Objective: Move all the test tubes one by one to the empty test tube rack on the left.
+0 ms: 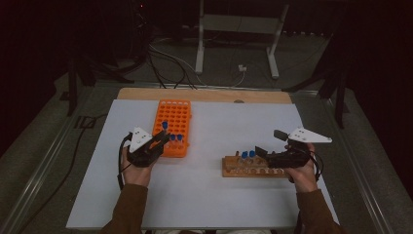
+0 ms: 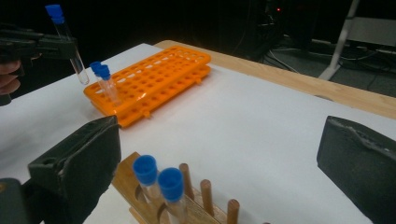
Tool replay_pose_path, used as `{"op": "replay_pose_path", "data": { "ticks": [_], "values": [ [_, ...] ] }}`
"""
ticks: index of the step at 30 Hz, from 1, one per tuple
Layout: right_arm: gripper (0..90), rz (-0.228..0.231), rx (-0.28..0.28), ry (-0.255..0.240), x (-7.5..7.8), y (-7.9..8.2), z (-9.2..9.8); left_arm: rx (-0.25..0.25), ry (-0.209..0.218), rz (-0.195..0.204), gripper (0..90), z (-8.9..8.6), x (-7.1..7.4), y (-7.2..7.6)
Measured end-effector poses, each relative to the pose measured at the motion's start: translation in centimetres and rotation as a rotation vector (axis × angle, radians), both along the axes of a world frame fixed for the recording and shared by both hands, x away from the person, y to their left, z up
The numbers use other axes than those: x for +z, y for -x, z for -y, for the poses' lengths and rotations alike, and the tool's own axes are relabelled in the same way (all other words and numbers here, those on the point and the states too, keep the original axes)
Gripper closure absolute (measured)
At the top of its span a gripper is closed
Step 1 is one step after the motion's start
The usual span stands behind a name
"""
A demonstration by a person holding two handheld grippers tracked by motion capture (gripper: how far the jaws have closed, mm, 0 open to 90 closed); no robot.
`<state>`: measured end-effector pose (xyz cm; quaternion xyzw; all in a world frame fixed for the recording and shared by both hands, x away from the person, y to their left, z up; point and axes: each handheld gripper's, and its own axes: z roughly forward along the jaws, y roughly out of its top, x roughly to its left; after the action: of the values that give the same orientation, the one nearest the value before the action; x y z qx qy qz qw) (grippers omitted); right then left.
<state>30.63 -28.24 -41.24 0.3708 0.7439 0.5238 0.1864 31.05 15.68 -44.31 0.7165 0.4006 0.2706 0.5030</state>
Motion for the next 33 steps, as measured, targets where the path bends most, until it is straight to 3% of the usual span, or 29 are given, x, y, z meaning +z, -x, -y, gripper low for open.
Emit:
{"op": "replay_pose_path", "data": {
  "ticks": [16, 33],
  "values": [
    [0.0, 0.002, -0.007, -0.017, -0.1, 0.2, 0.7, 0.034, -0.036, -0.035, 77.8, 0.0, -2.3, -1.3],
    [0.0, -0.003, 0.000, -0.014, -0.4, 0.2, 0.5, 0.033, -0.021, -0.051, 77.7, 0.0, -3.2, -1.9]
  ]
}}
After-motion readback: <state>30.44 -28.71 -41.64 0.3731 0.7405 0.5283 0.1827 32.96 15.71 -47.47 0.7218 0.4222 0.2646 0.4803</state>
